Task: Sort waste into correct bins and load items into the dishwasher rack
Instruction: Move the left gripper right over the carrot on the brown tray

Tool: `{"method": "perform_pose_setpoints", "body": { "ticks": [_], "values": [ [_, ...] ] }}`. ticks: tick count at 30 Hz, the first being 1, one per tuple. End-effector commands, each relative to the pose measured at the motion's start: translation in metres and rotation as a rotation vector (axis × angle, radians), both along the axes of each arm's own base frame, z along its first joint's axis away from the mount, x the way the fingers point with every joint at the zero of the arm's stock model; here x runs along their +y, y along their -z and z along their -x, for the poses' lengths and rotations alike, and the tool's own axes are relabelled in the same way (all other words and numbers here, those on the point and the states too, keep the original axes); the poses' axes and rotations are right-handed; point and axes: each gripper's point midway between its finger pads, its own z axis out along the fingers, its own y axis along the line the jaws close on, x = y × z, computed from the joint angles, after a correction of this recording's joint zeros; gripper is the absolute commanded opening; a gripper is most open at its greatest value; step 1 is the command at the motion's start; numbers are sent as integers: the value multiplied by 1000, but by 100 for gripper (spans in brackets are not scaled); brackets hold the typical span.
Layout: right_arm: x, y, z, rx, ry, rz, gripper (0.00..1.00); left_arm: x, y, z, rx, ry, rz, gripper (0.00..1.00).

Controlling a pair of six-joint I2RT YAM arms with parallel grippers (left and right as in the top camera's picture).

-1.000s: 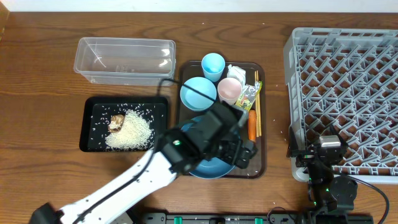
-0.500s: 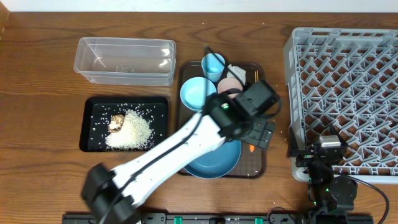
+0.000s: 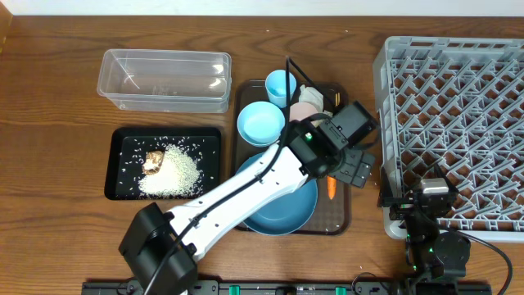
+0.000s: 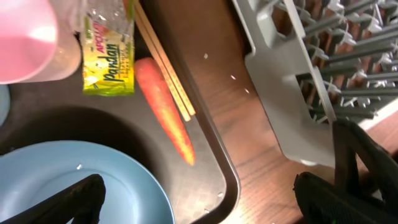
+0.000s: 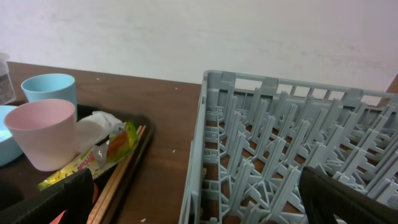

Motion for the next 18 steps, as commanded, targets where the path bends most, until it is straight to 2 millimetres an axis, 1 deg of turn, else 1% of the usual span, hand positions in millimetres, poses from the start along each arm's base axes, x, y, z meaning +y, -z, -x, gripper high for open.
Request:
{"method": "perform_pose_setpoints", "body": {
  "ticks": [1, 4, 6, 10, 18],
  "values": [
    [-3, 1, 0, 0, 15, -8, 99, 3, -6, -16, -44, -85, -2, 98],
    [-3, 1, 0, 0, 15, -8, 99, 1, 3, -24, -39, -112, -4, 98],
    [-3, 1, 0, 0, 15, -8, 99, -2, 13, -25, -24, -116, -8, 98],
    [-3, 1, 0, 0, 15, -8, 99, -8, 30, -22, 32, -131, -10, 98],
    [-3, 1, 0, 0, 15, -8, 99, -14, 56, -25, 83, -185, -26, 98]
  ]
}}
